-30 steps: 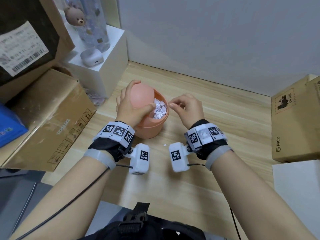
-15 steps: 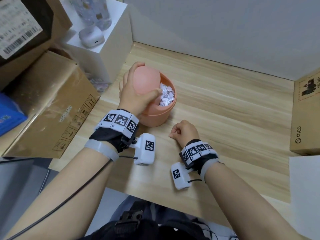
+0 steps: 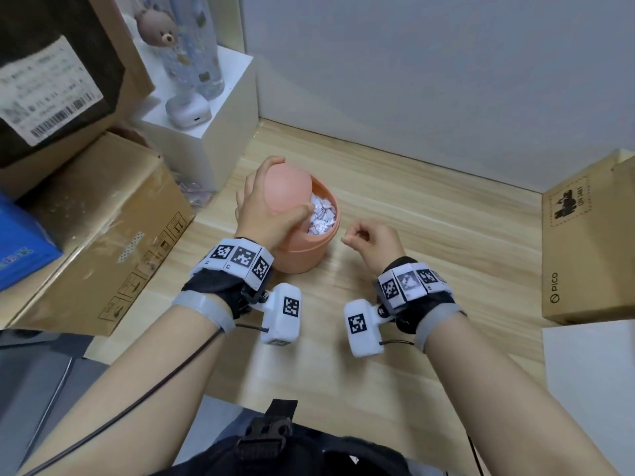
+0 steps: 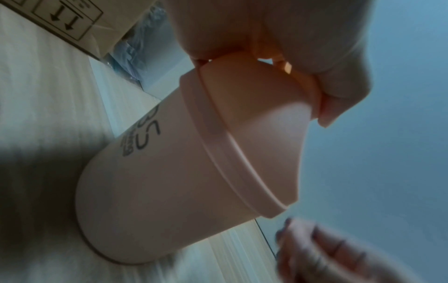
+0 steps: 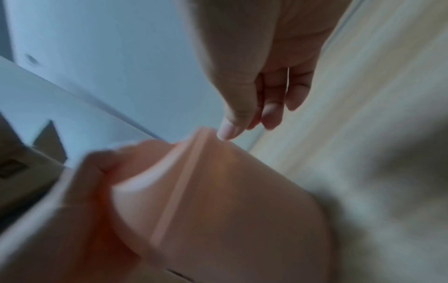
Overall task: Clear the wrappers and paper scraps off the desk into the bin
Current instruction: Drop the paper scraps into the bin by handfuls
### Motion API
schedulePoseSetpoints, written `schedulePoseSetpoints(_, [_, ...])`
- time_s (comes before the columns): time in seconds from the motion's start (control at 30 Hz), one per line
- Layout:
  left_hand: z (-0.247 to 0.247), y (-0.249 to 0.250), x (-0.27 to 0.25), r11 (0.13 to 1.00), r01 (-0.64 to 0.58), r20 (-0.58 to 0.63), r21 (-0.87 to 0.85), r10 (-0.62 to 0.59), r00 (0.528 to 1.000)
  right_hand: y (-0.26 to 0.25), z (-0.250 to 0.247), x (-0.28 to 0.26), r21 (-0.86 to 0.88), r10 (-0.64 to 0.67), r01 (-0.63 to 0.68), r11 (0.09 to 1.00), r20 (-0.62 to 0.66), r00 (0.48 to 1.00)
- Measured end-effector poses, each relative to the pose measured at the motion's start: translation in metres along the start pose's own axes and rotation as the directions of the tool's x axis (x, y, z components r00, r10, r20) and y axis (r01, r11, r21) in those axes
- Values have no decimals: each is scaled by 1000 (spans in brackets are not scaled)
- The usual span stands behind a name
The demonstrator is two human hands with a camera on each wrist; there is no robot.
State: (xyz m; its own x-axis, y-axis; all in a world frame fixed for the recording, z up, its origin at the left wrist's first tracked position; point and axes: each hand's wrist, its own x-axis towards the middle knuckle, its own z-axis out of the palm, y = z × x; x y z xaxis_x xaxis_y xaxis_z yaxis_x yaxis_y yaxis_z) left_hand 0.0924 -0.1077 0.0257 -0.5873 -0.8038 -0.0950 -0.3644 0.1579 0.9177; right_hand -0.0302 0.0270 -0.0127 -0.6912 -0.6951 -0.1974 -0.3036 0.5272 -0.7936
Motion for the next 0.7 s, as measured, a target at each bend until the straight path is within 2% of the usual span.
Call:
schedulePoseSetpoints(0.07, [0,-1,0,1000,-11,-2,5,11,1000,-26,-9,8,44,-99,99,994,-12,995])
schedulePoseSetpoints(0.13, [0,-1,0,1000,-22,8,5,22,1000,-49,-14,15,13,-159,159,987,40,986])
schedulePoseSetpoints(0.23, [-2,-1,1,1000,-24,22,7,24,999,-69,-21,23,-228,-192,222,948,146,970])
schedulePoseSetpoints(0.3, [-3,0,-1,1000,-18,35,-1,18,999,-75,-28,23,-443,-251,347,827,261,932])
schedulePoseSetpoints(0.33, [-4,0,-1,1000,-11,41,-11,12,999,-78,-30,22,-531,-271,443,722,371,888])
schedulePoseSetpoints(0.4, [-5,1,-2,1000,-2,49,-25,4,999,-83,-29,18,-641,-183,602,476,597,781])
schedulePoseSetpoints(0.43, [-6,2,-2,1000,-1,55,-26,3,998,-84,-25,18,-674,-100,647,357,661,744])
schedulePoseSetpoints(0.5, [-6,1,-1,999,1,71,-39,2,998,-84,-12,21,-711,57,677,190,696,715])
schedulePoseSetpoints(0.57, [-7,-2,0,998,0,91,-65,6,996,-80,6,26,-752,159,644,141,660,734])
schedulePoseSetpoints(0.7, [-11,-6,2,993,-6,123,-118,21,992,-84,19,26,-800,184,570,187,599,779])
